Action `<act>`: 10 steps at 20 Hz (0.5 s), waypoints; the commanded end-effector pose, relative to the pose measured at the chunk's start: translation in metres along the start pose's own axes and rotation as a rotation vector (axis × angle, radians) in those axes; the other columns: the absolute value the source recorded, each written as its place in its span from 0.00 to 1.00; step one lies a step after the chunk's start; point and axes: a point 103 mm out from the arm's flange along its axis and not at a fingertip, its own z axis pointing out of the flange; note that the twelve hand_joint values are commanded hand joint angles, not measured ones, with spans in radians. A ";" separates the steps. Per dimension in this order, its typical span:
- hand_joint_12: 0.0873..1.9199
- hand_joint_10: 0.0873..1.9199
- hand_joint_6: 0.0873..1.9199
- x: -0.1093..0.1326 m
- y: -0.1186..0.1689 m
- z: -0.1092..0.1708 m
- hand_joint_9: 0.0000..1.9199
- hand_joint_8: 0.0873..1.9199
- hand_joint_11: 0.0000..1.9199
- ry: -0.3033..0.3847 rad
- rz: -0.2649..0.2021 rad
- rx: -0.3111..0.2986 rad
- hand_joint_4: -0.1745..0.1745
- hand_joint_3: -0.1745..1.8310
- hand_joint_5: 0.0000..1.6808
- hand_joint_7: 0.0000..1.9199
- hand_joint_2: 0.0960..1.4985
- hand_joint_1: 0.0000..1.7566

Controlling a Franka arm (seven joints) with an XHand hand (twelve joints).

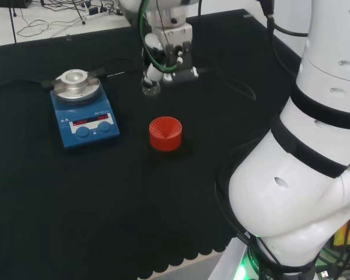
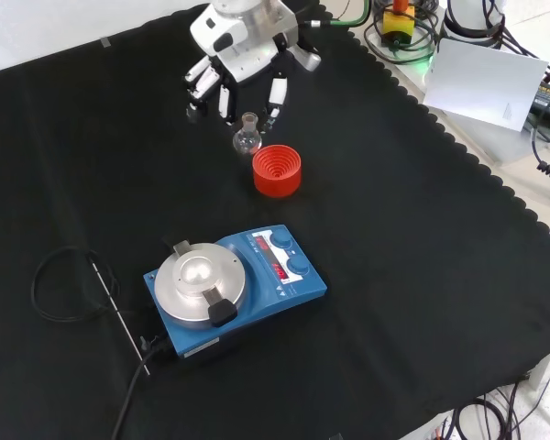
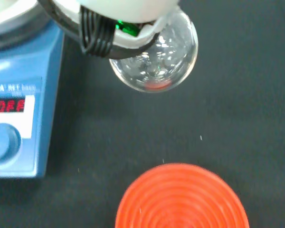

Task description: Place the round-bottom flask on the heater.

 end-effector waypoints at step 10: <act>0.72 0.30 0.40 0.052 0.064 -0.064 0.26 0.32 0.09 -0.047 -0.096 -0.027 1.00 0.41 0.71 0.14 0.42 0.63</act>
